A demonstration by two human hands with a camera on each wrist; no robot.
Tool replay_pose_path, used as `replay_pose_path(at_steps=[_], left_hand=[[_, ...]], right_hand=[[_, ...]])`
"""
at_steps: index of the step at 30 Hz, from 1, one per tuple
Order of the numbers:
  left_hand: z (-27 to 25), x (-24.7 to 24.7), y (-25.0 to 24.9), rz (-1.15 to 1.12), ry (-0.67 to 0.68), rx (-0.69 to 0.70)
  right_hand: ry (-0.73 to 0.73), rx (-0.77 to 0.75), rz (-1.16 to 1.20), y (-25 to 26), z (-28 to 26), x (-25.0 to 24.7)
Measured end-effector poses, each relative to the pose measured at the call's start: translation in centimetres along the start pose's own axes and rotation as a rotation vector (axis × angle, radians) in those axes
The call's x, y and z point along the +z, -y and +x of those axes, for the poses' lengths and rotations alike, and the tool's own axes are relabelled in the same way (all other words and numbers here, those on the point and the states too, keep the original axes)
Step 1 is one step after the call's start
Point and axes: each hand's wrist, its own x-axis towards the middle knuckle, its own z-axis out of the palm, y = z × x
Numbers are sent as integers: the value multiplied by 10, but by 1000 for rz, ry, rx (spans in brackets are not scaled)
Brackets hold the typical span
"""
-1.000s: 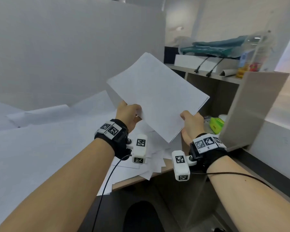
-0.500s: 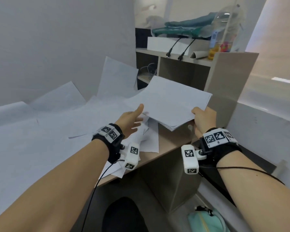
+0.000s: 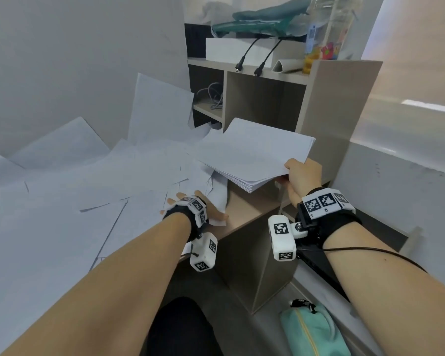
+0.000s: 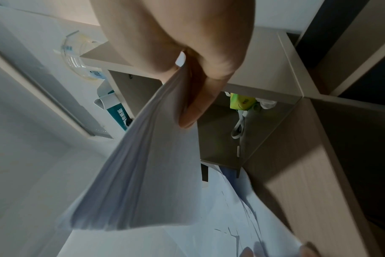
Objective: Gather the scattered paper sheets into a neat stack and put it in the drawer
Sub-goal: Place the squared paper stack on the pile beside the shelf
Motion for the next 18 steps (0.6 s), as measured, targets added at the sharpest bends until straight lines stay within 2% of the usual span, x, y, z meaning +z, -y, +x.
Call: replay_pose_path(at_steps=[2,4,6,8,11,18], left_hand=[[8,-1,-1,3,-23,9],[-8,-13,2,34,-28,63],[-18,-24,6,92,-109,156],[-19,-30,12,166,-172,186],[-19,-37,25,216,-157,229],[-16,-82,53,158,-269,153]], right_hand=[[-3,3,0,0,-2,-2],[-5,9,7,1,-3,-4],[-5,13,-9,1,-3,-5],[-10,13,-8,2,-4,-7],[-6,18,8,5,-8,-8],[-28,22,84,3,-21,-17]])
